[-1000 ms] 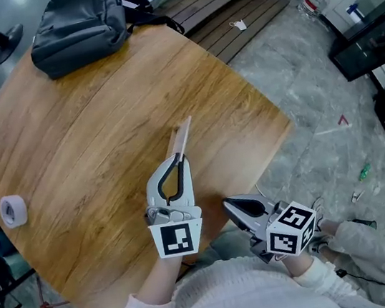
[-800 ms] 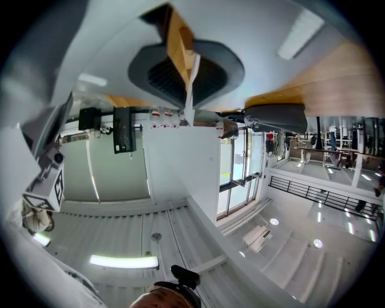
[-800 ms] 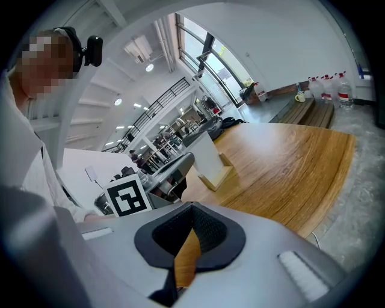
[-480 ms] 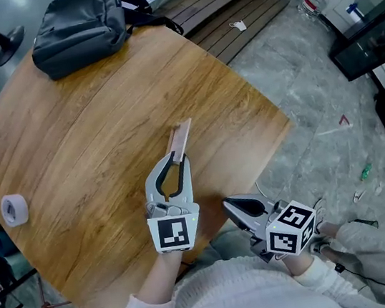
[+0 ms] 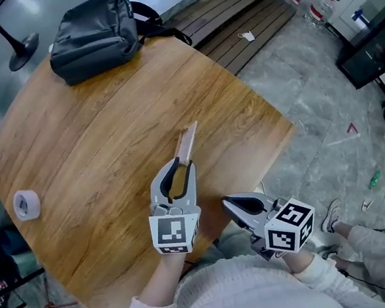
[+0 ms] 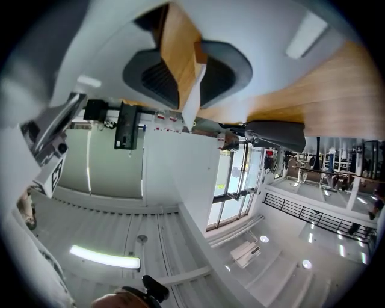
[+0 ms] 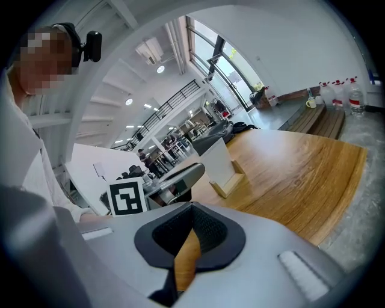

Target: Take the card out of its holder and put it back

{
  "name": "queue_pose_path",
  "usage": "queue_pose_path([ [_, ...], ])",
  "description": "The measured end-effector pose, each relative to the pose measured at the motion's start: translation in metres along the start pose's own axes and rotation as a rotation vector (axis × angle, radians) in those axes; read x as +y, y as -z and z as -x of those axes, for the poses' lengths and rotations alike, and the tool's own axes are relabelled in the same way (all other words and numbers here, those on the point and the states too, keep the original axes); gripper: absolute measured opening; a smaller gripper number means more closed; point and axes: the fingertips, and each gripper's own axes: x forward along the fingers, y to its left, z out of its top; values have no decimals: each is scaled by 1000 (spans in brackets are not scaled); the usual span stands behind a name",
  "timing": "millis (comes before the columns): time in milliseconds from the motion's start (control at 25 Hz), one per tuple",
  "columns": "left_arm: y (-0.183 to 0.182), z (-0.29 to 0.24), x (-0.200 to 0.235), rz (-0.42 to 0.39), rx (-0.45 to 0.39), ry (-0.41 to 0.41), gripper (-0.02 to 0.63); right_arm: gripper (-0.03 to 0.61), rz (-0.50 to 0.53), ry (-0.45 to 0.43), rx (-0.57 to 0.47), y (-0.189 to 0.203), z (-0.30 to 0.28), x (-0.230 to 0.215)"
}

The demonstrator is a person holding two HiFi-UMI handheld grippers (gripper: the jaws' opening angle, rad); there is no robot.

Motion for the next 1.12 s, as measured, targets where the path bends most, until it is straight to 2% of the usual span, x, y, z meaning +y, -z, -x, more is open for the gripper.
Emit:
queue_pose_path([
  [160,5,13,-7,-5,55,15,100,-3,51,22,31,-4,-9,1],
  [440,1,37,-23,-48,116,49,100,-3,120,10,35,-16,-24,10],
  [640,-6,53,-32,-44,115,56,30,-3,151,-16,6,-24,-29,16],
  [1120,0,70,-42,-29,149,53,9,-3,199,-33,-27,-27,-27,22],
])
